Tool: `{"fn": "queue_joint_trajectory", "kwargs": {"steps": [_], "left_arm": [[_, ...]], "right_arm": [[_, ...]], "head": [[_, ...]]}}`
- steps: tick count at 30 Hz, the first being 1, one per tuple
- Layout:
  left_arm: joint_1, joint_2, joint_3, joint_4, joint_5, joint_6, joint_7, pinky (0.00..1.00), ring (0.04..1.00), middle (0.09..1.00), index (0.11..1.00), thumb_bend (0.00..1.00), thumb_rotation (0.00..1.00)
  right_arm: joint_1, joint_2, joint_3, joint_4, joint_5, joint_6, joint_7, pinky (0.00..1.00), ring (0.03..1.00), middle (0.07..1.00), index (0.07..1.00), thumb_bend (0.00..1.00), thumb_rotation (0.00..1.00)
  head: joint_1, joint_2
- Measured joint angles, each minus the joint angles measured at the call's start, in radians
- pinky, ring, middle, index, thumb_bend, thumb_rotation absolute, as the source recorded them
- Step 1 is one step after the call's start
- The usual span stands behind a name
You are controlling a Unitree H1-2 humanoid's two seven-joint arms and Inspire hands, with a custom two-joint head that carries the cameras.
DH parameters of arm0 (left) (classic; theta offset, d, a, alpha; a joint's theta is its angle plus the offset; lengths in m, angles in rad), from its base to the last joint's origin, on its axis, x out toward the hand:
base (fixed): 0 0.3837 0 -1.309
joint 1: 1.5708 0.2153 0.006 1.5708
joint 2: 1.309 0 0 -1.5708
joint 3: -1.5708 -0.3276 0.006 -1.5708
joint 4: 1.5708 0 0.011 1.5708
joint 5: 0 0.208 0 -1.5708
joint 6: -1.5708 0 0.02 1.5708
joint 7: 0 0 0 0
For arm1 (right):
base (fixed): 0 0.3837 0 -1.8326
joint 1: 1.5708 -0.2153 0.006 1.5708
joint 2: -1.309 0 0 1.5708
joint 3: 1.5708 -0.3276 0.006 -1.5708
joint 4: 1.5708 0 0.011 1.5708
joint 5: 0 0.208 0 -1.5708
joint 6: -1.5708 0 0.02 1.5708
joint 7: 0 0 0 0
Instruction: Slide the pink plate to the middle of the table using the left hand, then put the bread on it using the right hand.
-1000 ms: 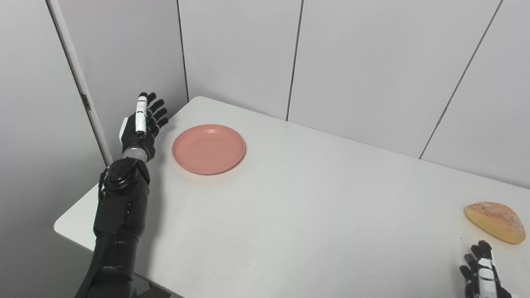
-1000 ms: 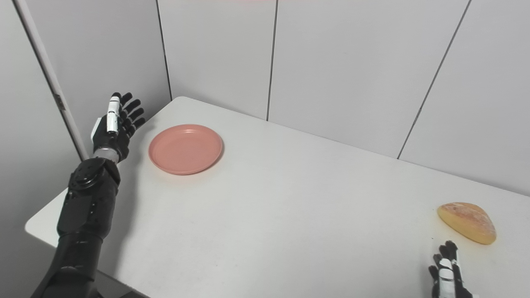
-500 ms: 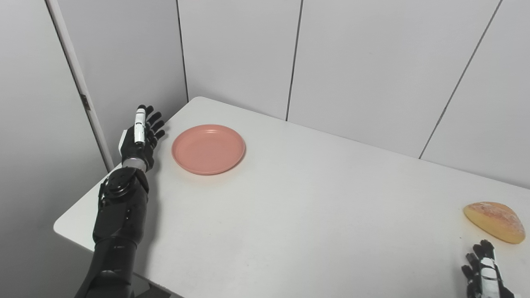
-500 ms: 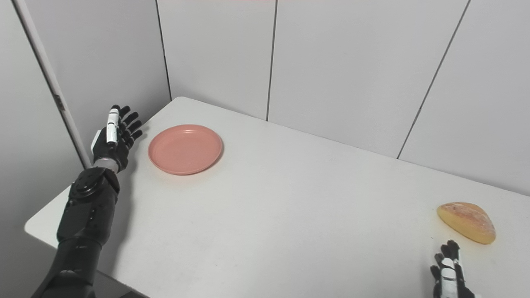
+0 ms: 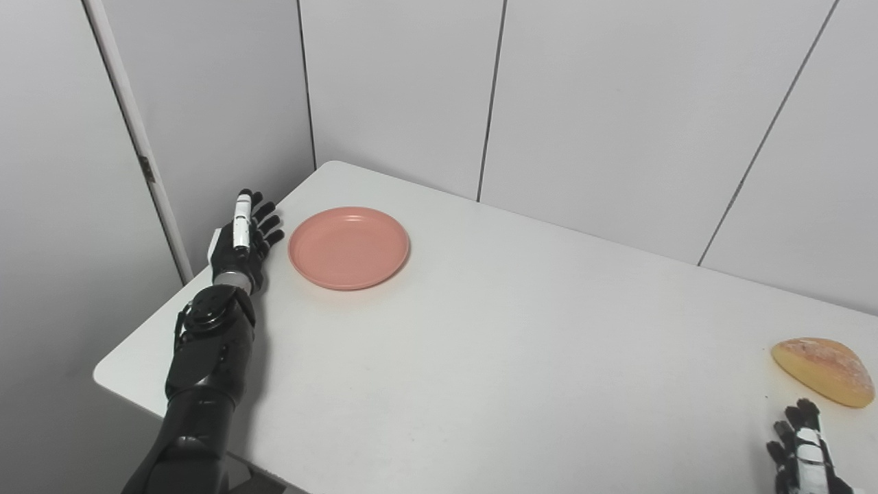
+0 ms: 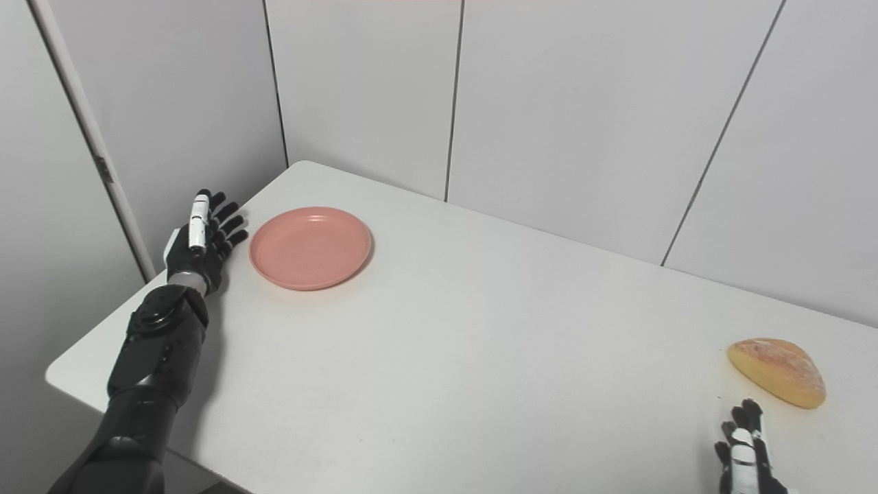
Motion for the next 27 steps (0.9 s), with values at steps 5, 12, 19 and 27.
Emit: {"fn": "queue_joint_trajectory", "kwargs": {"steps": [5, 12, 19, 27], "left_arm": [[-0.04, 0.003, -0.029, 0.059, 0.016, -0.015, 0.0, 0.87, 0.879, 0.876, 0.875, 0.35, 1.0], [-0.075, 0.005, -0.068, 0.119, 0.037, -0.033, 0.0, 0.89, 0.884, 0.891, 0.888, 0.35, 1.0], [-0.123, 0.012, -0.087, 0.204, 0.037, -0.063, -0.018, 0.87, 0.873, 0.88, 0.879, 0.35, 1.0], [-0.159, 0.011, -0.133, 0.266, 0.041, -0.09, -0.034, 0.84, 0.846, 0.859, 0.859, 0.35, 1.0]], "right_arm": [[0.001, 0.002, 0.0, 0.0, -0.006, 0.0, -0.002, 1.0, 1.0, 1.0, 1.0, 0.13, 1.0], [0.004, 0.006, 0.001, -0.005, -0.007, 0.002, -0.005, 1.0, 1.0, 1.0, 1.0, 0.11, 1.0], [0.004, 0.014, 0.007, -0.012, -0.017, 0.009, -0.008, 1.0, 1.0, 1.0, 1.0, 0.12, 1.0], [0.008, 0.019, 0.011, -0.027, -0.027, 0.01, -0.015, 1.0, 1.0, 1.0, 1.0, 0.1, 1.0]], "head": [[-0.003, 0.002], [-0.014, 0.002], [-0.032, 0.005], [-0.051, 0.012]]}}
